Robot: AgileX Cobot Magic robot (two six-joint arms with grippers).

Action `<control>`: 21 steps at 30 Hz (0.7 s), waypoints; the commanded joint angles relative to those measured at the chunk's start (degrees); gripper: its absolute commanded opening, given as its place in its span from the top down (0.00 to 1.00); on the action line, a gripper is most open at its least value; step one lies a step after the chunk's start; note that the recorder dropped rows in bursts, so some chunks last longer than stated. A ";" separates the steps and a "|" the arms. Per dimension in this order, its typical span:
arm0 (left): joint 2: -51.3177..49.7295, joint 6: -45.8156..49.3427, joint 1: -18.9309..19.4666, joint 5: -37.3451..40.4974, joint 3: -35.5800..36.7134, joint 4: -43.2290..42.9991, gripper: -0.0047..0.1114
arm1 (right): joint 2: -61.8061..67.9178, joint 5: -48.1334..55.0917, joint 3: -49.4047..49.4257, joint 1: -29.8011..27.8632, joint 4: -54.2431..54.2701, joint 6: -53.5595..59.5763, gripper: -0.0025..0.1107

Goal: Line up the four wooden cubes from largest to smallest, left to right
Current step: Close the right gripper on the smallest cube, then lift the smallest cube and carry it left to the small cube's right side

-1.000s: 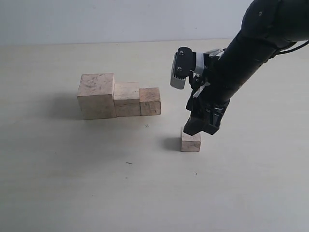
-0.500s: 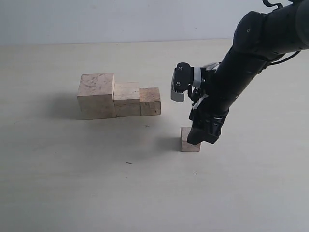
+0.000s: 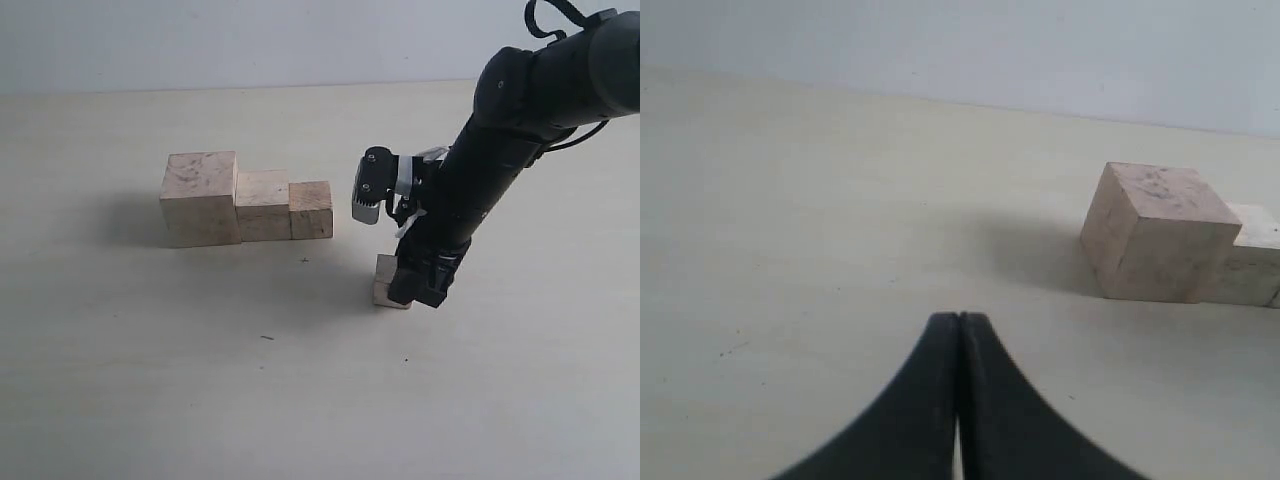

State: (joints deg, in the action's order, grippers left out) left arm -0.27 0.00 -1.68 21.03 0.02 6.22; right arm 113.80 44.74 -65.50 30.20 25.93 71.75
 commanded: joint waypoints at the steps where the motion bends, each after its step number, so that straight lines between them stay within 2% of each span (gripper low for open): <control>1: 0.27 0.00 -0.40 -0.31 -0.02 0.03 0.96 | -0.88 -1.16 0.19 -0.17 1.11 -0.36 0.87; 2: 0.27 0.00 -0.40 -0.31 -0.02 0.03 0.96 | -0.88 -1.78 0.19 -0.17 1.23 -0.36 0.96; 3: 0.27 0.00 -0.40 -0.31 -0.02 0.03 0.96 | -0.88 -2.57 0.19 -0.17 1.23 -0.82 0.98; 9: 0.27 0.00 -0.40 -0.31 -0.02 0.03 0.96 | -1.00 -6.96 -2.54 -0.17 -1.66 -2.85 0.98; 15: 0.27 0.00 -0.40 -0.31 -0.02 0.03 0.96 | -0.90 -9.17 -8.76 -0.42 -9.92 -2.34 0.98; 21: 0.27 0.00 -0.40 -0.31 -0.02 0.03 0.96 | 3.38 -6.78 -16.20 -4.50 -7.08 -1.85 0.98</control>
State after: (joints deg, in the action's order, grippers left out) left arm -0.27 0.00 -1.68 21.03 0.02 6.31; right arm 115.04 36.09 -78.34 27.90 17.23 69.26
